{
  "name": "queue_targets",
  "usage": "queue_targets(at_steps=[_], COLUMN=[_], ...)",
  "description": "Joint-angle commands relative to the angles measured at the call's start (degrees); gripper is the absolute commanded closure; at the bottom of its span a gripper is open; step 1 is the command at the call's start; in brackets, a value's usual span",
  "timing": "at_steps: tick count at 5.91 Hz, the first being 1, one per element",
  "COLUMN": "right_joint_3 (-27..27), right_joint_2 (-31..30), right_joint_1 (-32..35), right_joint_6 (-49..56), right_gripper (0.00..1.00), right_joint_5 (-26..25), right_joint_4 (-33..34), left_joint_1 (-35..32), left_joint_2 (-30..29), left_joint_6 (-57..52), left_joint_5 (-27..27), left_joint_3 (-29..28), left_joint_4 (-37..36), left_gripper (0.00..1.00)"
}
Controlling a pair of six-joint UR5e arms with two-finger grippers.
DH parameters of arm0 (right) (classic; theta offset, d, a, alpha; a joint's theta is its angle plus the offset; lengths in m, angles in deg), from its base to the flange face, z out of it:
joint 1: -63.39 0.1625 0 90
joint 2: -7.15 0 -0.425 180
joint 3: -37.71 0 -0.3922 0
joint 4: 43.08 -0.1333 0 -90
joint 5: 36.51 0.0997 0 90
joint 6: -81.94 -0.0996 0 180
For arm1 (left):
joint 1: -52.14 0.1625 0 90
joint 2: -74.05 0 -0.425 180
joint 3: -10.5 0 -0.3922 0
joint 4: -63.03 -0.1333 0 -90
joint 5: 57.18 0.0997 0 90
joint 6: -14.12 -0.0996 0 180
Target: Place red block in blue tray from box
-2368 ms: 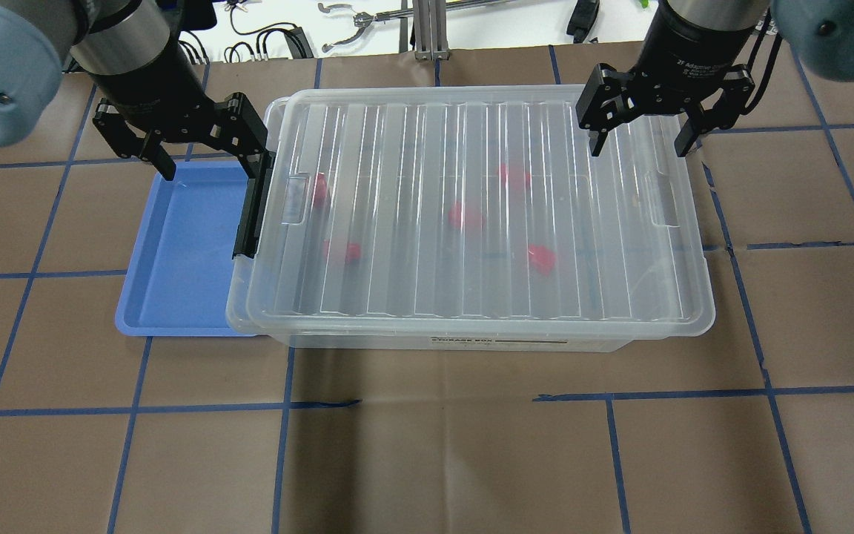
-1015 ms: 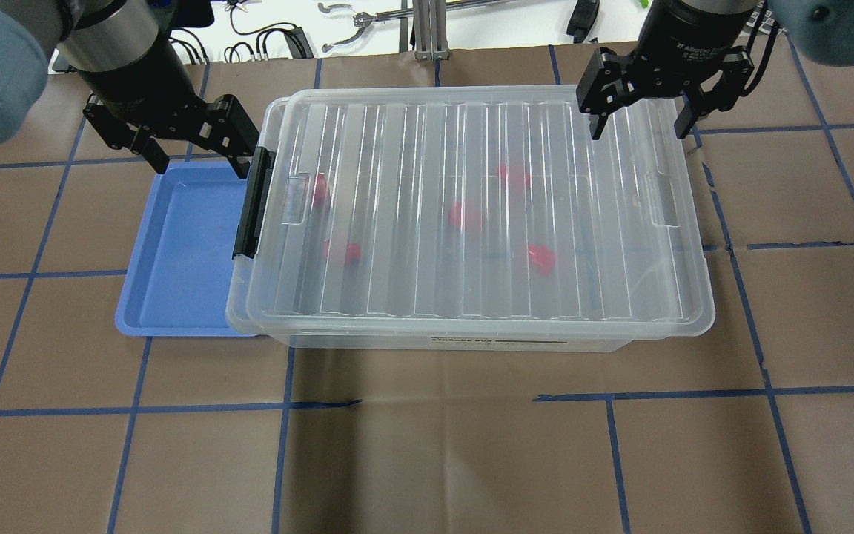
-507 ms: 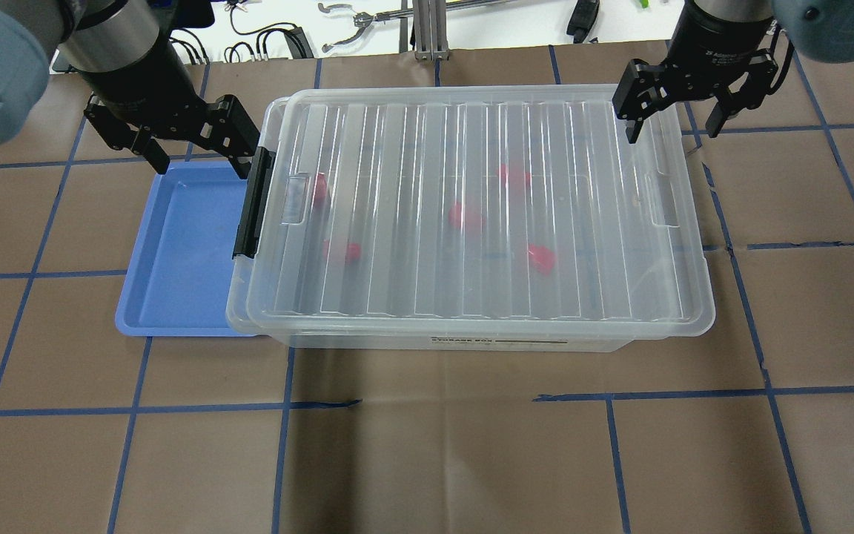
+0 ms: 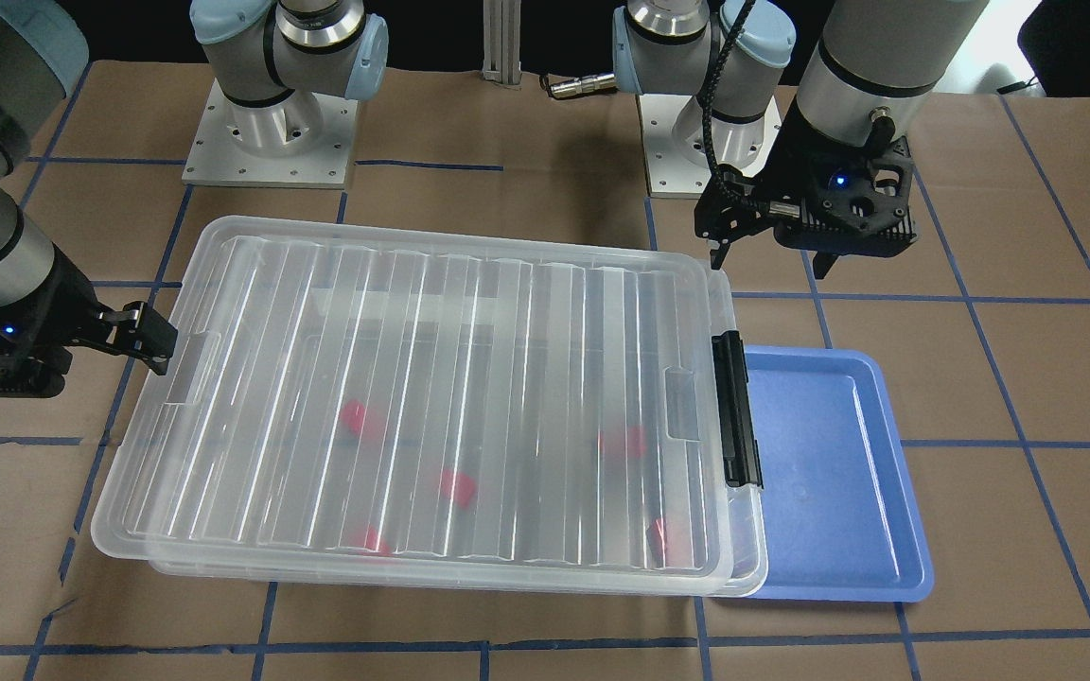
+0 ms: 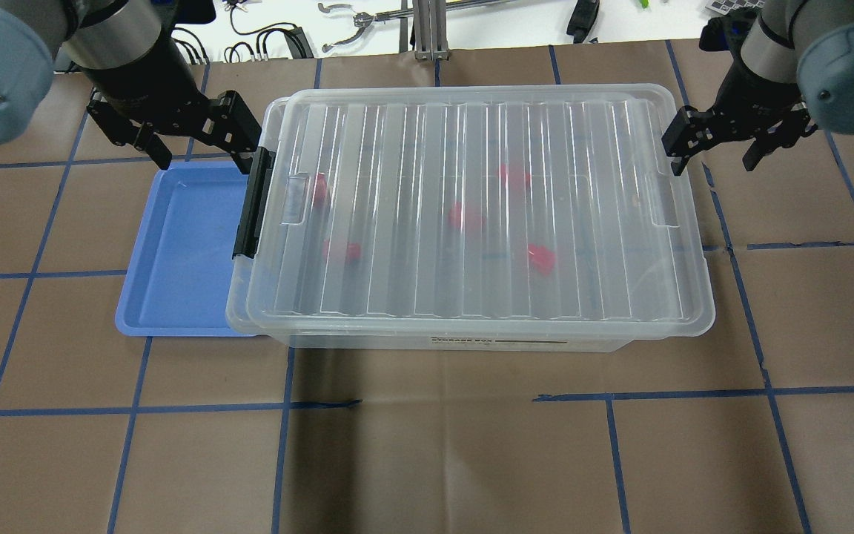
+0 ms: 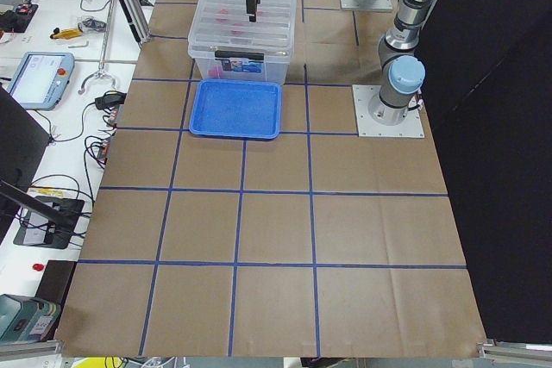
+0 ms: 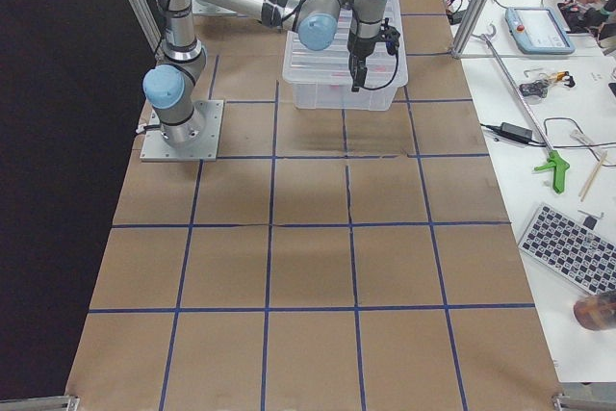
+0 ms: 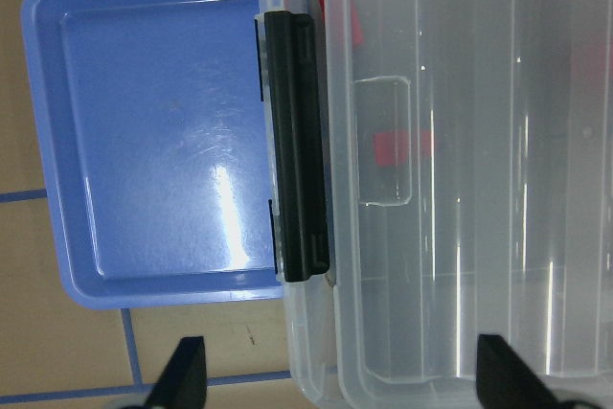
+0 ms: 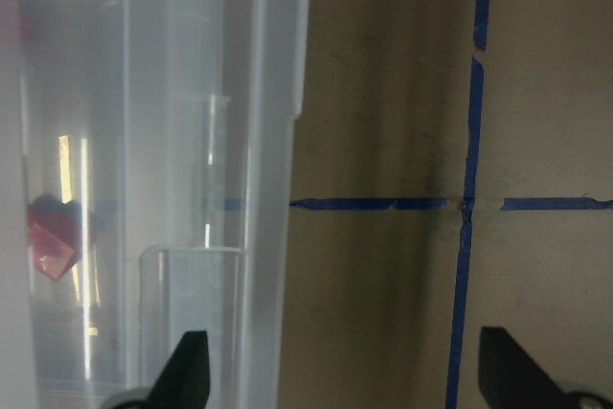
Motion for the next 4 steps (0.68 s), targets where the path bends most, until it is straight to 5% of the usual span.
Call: queue_targets(at_steps=[1, 4], right_joint_3=[-4.32, -4.41], right_joint_2=[-1.63, -2.70], right_joint_1=[-0.80, -0.72], right_joint_6=[-0.18, 0.51], right_gripper=[0.00, 0.00], right_joint_5=[-0.03, -0.12], right_joint_4=[1.67, -1.75], left_joint_1=[-0.02, 0.07], left_joint_2=[-0.37, -0.46], left_joint_6=[0.12, 0.21], left_joint_5=[-0.09, -0.09], left_joint_3=[-0.23, -0.14], left_joint_4=[-0.16, -0.25], left_gripper=[0.01, 0.01])
